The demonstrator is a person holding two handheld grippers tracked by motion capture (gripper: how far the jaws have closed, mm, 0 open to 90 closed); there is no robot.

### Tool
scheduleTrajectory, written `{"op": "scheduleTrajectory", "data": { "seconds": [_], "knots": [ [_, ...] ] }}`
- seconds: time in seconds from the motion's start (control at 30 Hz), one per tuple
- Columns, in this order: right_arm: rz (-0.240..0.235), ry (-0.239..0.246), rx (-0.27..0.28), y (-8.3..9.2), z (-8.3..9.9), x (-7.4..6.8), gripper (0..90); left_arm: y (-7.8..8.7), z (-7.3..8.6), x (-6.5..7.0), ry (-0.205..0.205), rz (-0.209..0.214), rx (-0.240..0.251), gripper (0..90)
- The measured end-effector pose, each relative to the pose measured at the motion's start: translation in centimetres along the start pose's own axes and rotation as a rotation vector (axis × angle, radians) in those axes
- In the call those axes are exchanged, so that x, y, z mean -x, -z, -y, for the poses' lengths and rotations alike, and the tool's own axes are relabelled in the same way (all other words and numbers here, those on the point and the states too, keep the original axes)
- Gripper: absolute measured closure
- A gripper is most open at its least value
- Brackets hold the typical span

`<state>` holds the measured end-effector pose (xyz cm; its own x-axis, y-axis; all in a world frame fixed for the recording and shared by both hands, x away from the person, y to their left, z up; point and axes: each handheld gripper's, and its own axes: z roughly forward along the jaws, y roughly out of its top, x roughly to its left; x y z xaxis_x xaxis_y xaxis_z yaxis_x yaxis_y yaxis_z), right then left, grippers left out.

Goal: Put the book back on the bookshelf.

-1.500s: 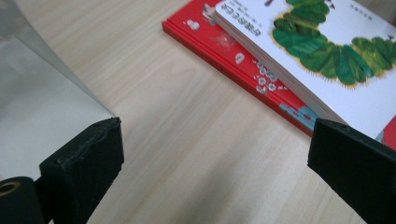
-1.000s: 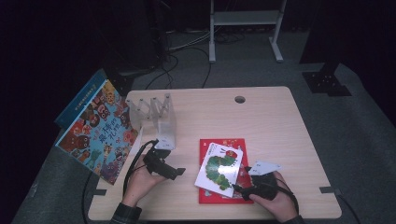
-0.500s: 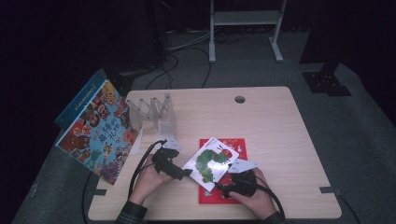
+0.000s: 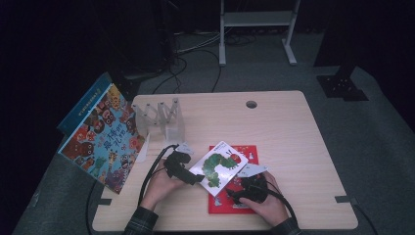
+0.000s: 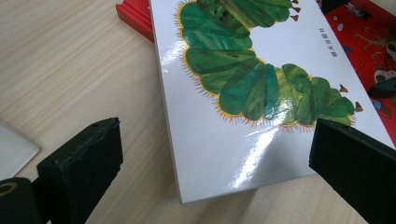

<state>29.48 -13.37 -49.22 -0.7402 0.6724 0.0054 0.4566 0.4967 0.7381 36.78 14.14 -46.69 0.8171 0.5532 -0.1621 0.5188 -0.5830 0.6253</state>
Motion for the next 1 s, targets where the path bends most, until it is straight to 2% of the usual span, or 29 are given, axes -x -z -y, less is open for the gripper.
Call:
{"op": "scheduleTrajectory", "data": {
  "seconds": [0.1,0.27,0.6,0.8,0.93,1.0],
  "knots": [
    [0.001,-0.002,0.006,0.2,0.3,0.4,11.7,-0.4,0.0,-0.3,0.017,0.007,-0.001,1.9],
    [-0.023,0.017,0.068,0.4,1.3,0.8,11.7,-1.0,0.0,-0.6,0.023,0.037,-0.014,1.5],
    [-0.013,0.013,0.065,0.2,1.1,0.5,11.2,-2.1,-0.2,-0.4,0.050,0.103,-0.006,0.0],
    [-0.021,0.024,0.075,-0.3,0.8,-0.1,11.3,-2.6,-0.4,0.2,0.037,0.127,-0.005,0.0],
    [-0.022,0.023,0.073,-0.3,0.7,-0.1,11.2,-2.7,-0.9,0.4,0.043,0.114,-0.034,0.0],
    [-0.022,0.025,0.072,-0.3,0.7,-0.1,10.1,-2.7,-1.2,1.0,0.022,0.126,-0.054,0.0]
  ]
}}
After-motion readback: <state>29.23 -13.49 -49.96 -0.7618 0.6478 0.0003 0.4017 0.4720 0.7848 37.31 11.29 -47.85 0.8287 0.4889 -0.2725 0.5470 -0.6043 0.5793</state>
